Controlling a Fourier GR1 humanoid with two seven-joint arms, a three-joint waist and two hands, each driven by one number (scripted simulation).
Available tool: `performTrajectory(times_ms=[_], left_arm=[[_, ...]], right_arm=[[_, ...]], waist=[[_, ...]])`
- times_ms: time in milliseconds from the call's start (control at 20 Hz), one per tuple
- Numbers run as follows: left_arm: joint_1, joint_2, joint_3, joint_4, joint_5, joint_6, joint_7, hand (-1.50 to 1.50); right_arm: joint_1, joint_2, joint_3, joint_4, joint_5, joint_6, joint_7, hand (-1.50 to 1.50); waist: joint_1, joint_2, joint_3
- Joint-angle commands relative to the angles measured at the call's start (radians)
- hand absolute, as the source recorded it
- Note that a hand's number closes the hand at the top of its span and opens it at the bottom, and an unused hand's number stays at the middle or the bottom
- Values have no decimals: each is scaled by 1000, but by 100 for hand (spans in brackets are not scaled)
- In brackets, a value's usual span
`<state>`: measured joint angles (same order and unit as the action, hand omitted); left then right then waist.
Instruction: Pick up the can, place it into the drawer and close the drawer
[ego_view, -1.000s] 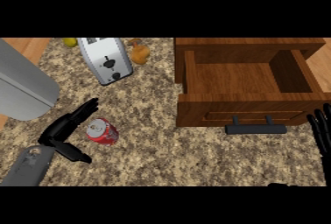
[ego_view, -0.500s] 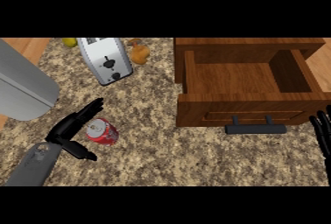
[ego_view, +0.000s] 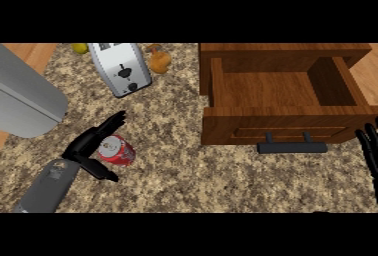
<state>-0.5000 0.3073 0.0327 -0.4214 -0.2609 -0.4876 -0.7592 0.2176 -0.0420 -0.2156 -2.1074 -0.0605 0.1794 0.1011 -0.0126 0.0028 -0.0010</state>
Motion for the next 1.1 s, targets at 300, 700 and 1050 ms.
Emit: performTrajectory(times_ms=[300,700,1050], left_arm=[[14,-71,-37,-16,-13,-41,-71,-150],[-55,-117,-31,9,10,-55,-30,150],[-17,-126,-35,-93,63,-134,44,150]], right_arm=[[46,-2,-17,-25,1,21,-1,-150],[21,-2,-31,-58,-56,28,43,-150],[119,34,-27,-88,-52,59,-37,-150]], waist=[[5,-2,1],[-2,0,0],[6,-6,1]])
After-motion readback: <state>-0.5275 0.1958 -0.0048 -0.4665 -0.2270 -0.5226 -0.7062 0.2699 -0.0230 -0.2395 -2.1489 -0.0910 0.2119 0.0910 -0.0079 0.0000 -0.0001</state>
